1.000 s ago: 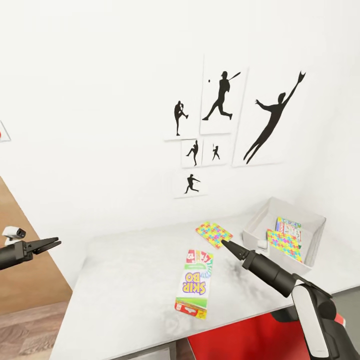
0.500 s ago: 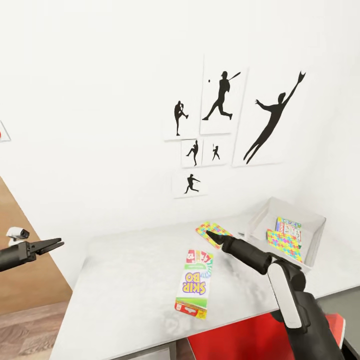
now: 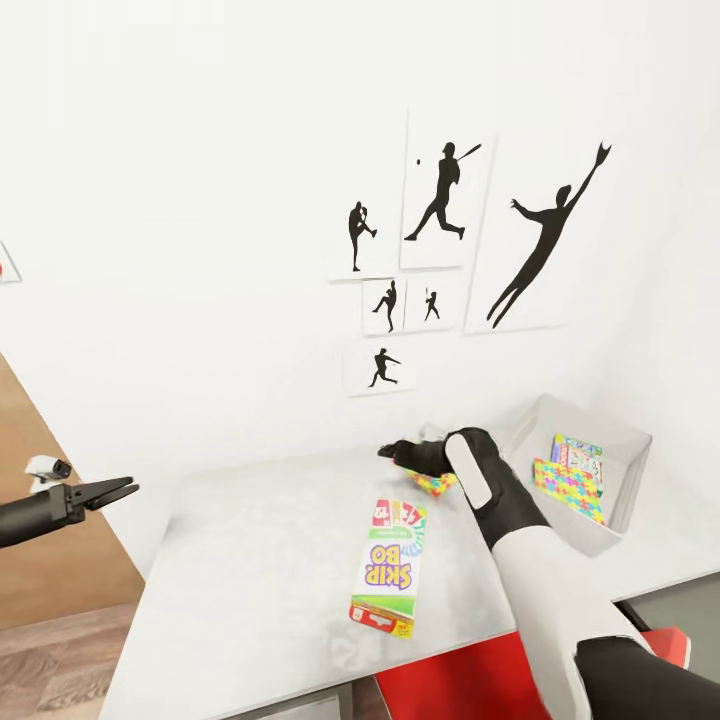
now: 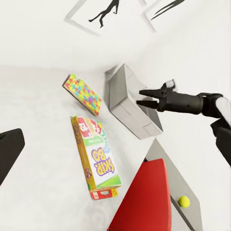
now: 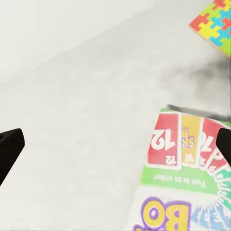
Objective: Put all the toys in the child's room - the three board games (two on the bed and one on the table), the two jigsaw puzzles on the table, and the tennis ball on the table - inside the toy box on the table in the child's room.
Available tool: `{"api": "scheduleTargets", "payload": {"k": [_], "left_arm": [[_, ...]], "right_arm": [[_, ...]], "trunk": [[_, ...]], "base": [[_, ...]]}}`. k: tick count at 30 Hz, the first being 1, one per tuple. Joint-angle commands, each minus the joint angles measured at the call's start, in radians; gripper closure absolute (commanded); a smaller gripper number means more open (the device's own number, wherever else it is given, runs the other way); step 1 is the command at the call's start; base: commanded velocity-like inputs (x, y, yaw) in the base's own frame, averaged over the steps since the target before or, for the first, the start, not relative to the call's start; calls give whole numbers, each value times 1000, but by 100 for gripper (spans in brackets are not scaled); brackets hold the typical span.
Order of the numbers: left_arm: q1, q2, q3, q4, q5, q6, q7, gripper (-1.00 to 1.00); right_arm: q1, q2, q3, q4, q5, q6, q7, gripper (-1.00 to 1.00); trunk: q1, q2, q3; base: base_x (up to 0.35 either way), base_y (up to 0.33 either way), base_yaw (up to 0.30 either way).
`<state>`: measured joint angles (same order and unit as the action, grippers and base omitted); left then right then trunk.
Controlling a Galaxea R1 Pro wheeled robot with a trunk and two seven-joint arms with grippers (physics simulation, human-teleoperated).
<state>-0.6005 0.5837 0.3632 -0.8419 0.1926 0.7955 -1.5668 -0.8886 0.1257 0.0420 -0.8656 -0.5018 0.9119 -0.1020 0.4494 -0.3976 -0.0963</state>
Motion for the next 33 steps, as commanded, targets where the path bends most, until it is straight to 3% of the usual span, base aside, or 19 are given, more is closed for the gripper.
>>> {"api": "scheduleTargets", "payload": {"k": [1,3,6,9,11,15,21,26,33], "left_arm": [[-1,-10,0,-2,0,11,-4,-100],[-1,-24,-1,-4,0,11,-4,-100],[-1,-79,-6,-8,-1,12,-4,-100],[-1,-130,-33,-9,-2,14,-4,-100],[-1,-146,-53,-9,-2,14,-4,-100],[-1,-158,-76,-9,-1,16,-4,-100],[-1,-162,-82,-10,1,15,-4,-100],[-1,-181,-83,-27,2,15,-4,-100],[-1,-186,-86,-41,2,16,-4,-100]], "right_arm": [[-24,3,0,60,-13,-7,-36,-100],[-38,4,0,100,-14,-23,-52,-100],[-55,2,0,149,-13,-53,-72,-100],[-57,-1,4,166,-6,-63,-80,-100],[-56,-2,6,170,-4,-65,-82,-100],[-53,-5,9,174,-2,-67,-84,-100],[-49,-9,9,181,-5,-69,-84,-100],[-48,-10,9,191,-5,-66,-84,-100],[-47,-11,8,286,-3,-71,-85,-100]], "trunk": [[1,-2,-2],[1,-2,-2],[1,-2,-2],[1,-2,-2],[1,-2,-2],[1,-2,-3],[1,-2,-11],[1,-2,-19],[1,-2,-31]], "base": [[0,0,0],[0,0,0],[28,-19,0],[17,-13,0],[7,-6,0],[3,-2,0],[0,0,0],[0,0,0],[0,0,0]]}}
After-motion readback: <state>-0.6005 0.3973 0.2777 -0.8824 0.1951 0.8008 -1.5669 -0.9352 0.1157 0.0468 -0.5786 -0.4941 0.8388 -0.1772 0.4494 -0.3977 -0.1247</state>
